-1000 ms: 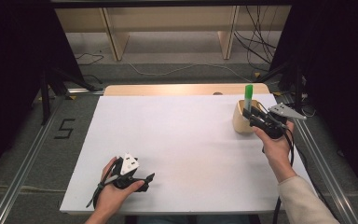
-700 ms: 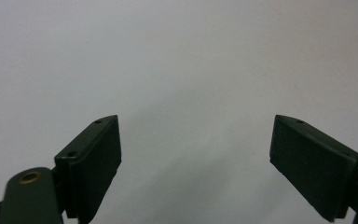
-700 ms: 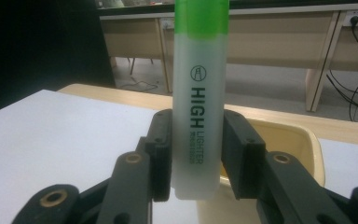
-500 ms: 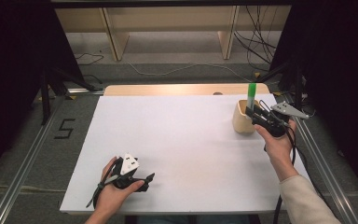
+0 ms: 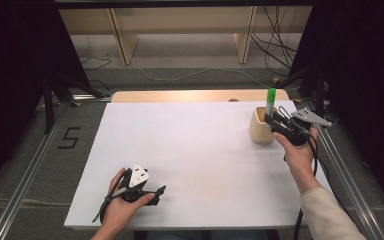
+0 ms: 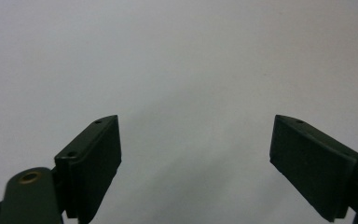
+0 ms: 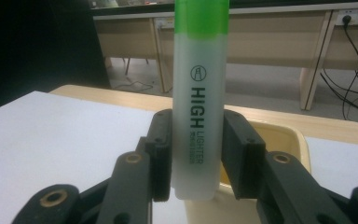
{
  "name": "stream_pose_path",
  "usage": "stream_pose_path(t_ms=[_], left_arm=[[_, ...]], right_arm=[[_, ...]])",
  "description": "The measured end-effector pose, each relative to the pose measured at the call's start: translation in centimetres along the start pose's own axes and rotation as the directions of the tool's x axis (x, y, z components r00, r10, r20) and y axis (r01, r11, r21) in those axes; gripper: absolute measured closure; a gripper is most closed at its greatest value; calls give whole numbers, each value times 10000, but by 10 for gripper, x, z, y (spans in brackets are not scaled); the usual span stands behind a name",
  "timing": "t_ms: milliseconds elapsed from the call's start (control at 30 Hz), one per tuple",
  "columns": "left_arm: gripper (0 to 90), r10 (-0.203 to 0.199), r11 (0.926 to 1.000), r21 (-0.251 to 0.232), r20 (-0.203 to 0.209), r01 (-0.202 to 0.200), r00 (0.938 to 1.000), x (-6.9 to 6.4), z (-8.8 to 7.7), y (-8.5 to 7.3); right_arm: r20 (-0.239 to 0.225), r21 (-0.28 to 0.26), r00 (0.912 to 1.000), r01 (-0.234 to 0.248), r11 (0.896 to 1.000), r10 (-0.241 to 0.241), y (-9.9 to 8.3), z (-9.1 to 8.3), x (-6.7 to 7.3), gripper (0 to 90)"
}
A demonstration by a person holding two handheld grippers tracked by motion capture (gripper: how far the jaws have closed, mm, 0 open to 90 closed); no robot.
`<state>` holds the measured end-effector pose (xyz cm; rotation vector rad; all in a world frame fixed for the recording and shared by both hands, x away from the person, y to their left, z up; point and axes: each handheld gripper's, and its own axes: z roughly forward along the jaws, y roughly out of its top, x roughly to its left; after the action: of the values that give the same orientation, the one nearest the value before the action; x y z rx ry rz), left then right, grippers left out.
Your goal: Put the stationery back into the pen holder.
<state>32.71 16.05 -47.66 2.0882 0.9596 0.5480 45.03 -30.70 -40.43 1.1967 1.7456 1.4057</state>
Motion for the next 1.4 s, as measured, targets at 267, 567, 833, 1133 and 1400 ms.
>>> stream_pose_path(t_ms=[267, 567, 833, 1133, 1400], left_arm=[[163, 3, 10000, -5, 18, -3, 10000, 0, 0, 0], [163, -69, 10000, -28, 11, 69, 10000, -1, 1, 0], [163, -80, 10000, -32, 7, 80, 10000, -1, 1, 0], [163, -85, 10000, -30, 2, 85, 10000, 0, 1, 0], [163, -76, 10000, 5, 3, 76, 10000, 0, 1, 0]], right_arm=[[51, 37, 10000, -32, 10000, 32, 0, 2, -2, 661], [161, -31, 9998, -75, 10000, 76, 2, 3, -5, 661], [209, -5, 9998, -14, 10000, 14, 2, 7, -6, 660], [286, 37, 9996, -21, 10000, 20, 2, 10, -7, 661], [371, -1, 9993, 58, 10000, -58, 6, 13, -8, 660]])
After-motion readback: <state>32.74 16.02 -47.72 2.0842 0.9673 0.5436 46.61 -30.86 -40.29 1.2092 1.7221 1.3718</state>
